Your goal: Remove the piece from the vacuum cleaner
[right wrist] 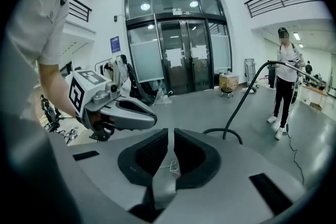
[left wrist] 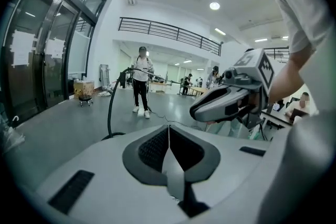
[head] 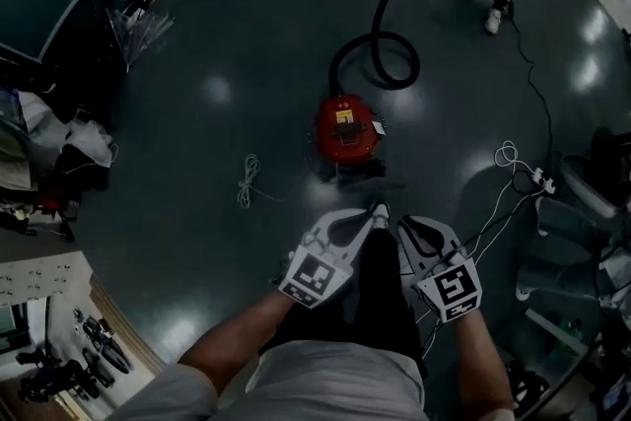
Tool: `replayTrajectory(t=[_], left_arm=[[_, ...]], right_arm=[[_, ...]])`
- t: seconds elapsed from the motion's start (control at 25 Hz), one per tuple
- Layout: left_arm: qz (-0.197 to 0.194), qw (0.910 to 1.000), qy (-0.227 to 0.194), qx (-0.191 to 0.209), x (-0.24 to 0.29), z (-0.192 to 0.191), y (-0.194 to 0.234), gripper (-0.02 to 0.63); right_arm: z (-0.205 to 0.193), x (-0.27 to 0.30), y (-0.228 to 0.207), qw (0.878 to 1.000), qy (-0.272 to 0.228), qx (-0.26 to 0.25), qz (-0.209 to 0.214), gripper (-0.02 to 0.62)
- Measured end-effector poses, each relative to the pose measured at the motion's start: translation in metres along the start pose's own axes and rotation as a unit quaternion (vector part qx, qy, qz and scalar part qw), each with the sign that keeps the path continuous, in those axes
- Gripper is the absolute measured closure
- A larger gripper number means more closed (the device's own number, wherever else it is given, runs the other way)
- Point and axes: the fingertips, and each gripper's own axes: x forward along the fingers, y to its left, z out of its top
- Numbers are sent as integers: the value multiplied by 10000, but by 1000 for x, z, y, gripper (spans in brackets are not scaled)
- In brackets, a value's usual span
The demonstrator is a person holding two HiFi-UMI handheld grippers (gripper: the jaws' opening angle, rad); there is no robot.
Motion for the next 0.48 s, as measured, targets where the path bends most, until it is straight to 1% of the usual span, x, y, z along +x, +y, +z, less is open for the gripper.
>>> replayTrajectory(t=[0.12, 0.24, 0.32, 0.36, 0.4, 0.44, 0.48], left_arm=[[-70, 9990, 394, 206, 45, -46, 27, 599], [-126, 9948, 932, 379, 92, -106, 51, 598], [-172, 9901, 1277, 550, 124, -152, 66, 598], [-199, 9872, 1447, 632, 140, -175, 73, 597], [-230, 9841, 1616, 702, 155, -199, 80, 591], [-266, 9807, 1780, 761, 169, -223, 85, 565], [-309, 9772, 1938, 809, 182, -246, 90, 538]], right_arm=[[-39, 49, -32, 9988, 392, -263, 162, 577], [-94, 99, -64, 9934, 872, -678, 300, 575], [-140, 134, -85, 9862, 1234, -1030, 393, 568], [-165, 151, -94, 9819, 1420, -1168, 463, 558], [-190, 167, -102, 9771, 1602, -1288, 545, 534], [-214, 183, -109, 9721, 1768, -1410, 627, 507], [-237, 197, -116, 9669, 1911, -1539, 700, 500]])
